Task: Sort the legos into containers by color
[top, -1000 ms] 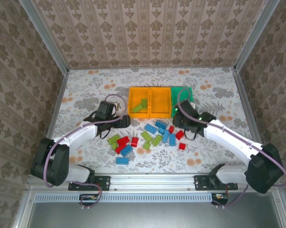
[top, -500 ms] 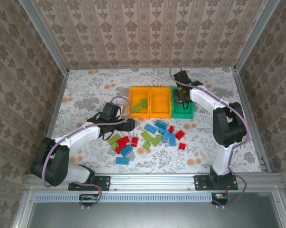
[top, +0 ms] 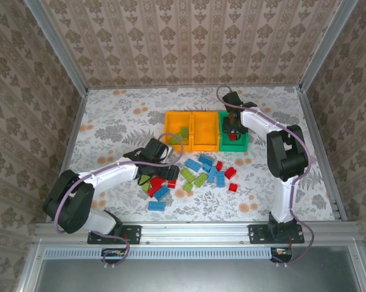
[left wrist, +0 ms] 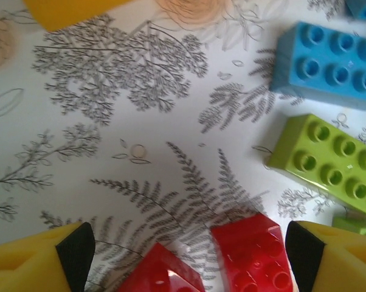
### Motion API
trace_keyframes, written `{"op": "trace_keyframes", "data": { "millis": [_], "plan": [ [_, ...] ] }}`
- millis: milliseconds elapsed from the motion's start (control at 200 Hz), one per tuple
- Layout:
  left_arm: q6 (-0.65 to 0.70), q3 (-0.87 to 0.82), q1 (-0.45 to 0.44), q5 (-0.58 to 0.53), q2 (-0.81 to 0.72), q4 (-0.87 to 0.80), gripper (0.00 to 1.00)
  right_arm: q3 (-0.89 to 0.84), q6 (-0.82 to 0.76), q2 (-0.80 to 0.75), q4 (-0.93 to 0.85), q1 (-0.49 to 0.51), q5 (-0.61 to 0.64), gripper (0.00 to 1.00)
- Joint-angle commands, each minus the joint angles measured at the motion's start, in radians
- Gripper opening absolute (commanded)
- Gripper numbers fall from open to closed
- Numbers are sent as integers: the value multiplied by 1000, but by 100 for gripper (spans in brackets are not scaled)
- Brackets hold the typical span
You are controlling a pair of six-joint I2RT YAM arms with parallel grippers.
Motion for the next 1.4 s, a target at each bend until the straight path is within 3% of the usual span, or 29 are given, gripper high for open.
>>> {"op": "trace_keyframes", "data": {
  "millis": [0,90,325,635,890,1395],
  "plan": [
    [38,53,-47,-65,13,-63,81,11,-1,-4,-31,2,-15,52],
    [31,78,-100,-106,39,-92,79,12,5,-16,-35,4,-18,60],
    [-6,122,-183,-161,119,-144,71,-90,26,-170,28,9,-31,70],
    [-26,151,-198,-179,185,-152,64,-163,4,-268,37,7,-42,72],
    [-28,158,-198,-168,234,-135,56,-189,1,-261,51,7,-76,71],
    [-56,162,-197,-166,260,-115,24,-199,12,-190,122,7,-94,71]
  ]
}}
